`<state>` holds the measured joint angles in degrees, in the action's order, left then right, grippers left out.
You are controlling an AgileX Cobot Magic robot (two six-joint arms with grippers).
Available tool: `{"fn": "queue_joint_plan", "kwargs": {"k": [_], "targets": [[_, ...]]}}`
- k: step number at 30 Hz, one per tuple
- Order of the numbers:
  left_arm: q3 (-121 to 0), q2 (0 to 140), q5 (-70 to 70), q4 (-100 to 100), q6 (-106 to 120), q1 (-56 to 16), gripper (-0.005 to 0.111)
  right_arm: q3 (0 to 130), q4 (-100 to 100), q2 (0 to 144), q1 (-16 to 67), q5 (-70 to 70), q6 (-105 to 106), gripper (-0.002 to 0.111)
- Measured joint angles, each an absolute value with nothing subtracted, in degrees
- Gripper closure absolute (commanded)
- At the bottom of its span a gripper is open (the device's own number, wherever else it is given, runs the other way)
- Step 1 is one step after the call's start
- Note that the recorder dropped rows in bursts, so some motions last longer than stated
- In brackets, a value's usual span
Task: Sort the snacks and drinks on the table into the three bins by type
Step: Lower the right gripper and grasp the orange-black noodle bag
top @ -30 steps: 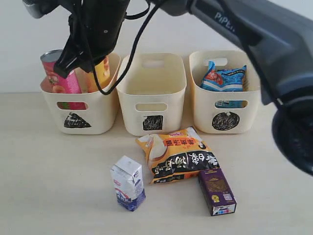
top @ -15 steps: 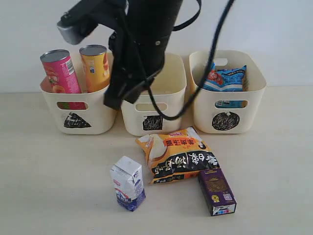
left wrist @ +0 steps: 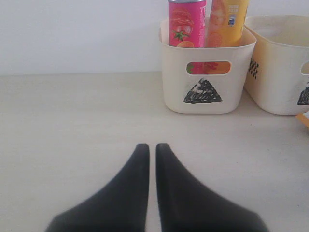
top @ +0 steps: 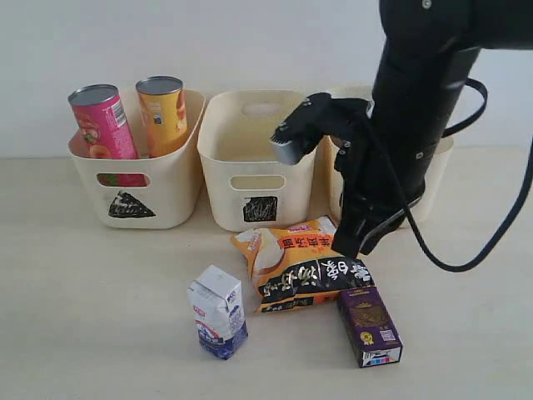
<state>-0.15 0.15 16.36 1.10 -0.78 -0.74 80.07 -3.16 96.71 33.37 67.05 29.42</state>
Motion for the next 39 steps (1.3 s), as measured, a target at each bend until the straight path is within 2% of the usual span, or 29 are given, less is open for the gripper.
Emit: {"fn": "queue_joint_plan", "kwargs": {"k": [6,9,11,15,17,24,33,39], "targets": [[-0.1,0.1,16.4,1.1,-0.8,-0.7,0.103,77.5,-7.8,96.7,30.8,60.7,26.2,0.107],[-0.1,0.1,16.4,1.1,-0.8,-0.7,0.103,77.5,-9.9,96.8,30.8,58.7,24.6,0.093],[-0.1,0.1,16.4,1.1,-0.8,-0.7,0.103,77.5,-11.4,97.5,30.8,57.5,23.7,0.073],[-0.1,0.1,16.4,1.1,-0.8,-0.7,0.103,77.5,-13.7,99.8,30.8,53.4,21.3,0.017],[-0.1,0.1,16.4,1.1,-0.8,-0.7,0.103,77.5,-13.9,101.2,30.8,51.3,20.7,0.003],[-0.1,0.1,16.4,1.1,-0.8,-0.7,0.103,79.0,-9.4,107.1,30.8,46.1,12.8,0.003],[-0.1,0.1,16.4,1.1,-0.8,-0.7,0.103,90.6,-4.7,117.4,30.8,48.4,0.9,0.003],[-0.1,0.1,16.4,1.1,-0.8,-0.7,0.103,93.8,-3.7,122.6,30.8,49.1,-1.9,0.003]]}}
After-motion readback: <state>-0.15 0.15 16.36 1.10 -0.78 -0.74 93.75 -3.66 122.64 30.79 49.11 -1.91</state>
